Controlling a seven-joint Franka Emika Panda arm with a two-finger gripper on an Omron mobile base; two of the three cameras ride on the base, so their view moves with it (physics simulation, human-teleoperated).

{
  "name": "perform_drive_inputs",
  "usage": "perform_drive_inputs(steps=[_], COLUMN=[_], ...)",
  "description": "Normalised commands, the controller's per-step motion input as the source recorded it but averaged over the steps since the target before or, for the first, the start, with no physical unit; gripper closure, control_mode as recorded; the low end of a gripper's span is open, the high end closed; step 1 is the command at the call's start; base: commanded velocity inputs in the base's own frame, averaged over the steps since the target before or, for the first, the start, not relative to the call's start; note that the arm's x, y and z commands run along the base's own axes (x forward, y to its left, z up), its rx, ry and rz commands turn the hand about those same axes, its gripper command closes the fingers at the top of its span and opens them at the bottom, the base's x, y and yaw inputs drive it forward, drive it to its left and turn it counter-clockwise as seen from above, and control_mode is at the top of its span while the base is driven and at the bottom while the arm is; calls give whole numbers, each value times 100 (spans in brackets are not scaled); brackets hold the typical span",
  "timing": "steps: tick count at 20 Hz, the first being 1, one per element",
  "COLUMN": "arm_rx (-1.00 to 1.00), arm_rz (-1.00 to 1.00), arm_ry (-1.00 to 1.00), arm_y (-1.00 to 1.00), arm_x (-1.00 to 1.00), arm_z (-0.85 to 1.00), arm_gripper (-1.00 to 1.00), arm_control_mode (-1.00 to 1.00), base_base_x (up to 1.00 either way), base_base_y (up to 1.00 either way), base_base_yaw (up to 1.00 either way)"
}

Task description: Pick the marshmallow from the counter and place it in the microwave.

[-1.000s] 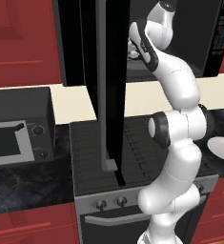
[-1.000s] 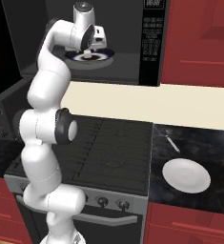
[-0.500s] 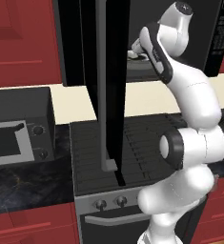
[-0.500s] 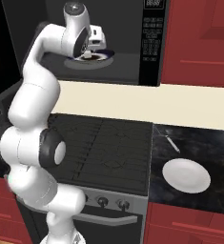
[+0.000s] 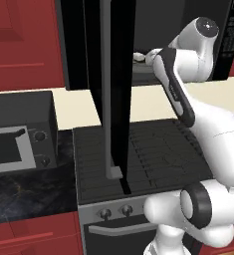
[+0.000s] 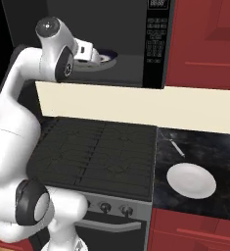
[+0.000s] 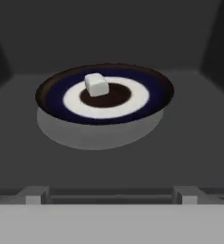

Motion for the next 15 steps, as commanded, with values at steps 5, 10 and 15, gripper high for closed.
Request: perform_drive_inputs(steps=[5, 10, 15], arm_rx=[11, 9, 7], arm_rz=[-18, -13, -10], arm_ry=[-2, 0, 0], arm_y=[0, 0, 1], arm_x=[-100, -100, -100], arm_z=[-8, -35, -58], arm_gripper=[-100, -100, -100], arm_control_mode=[-100, -100, -100], base_base_x=[0, 0, 0], base_base_y=[0, 0, 0], base_base_yaw=[0, 0, 0])
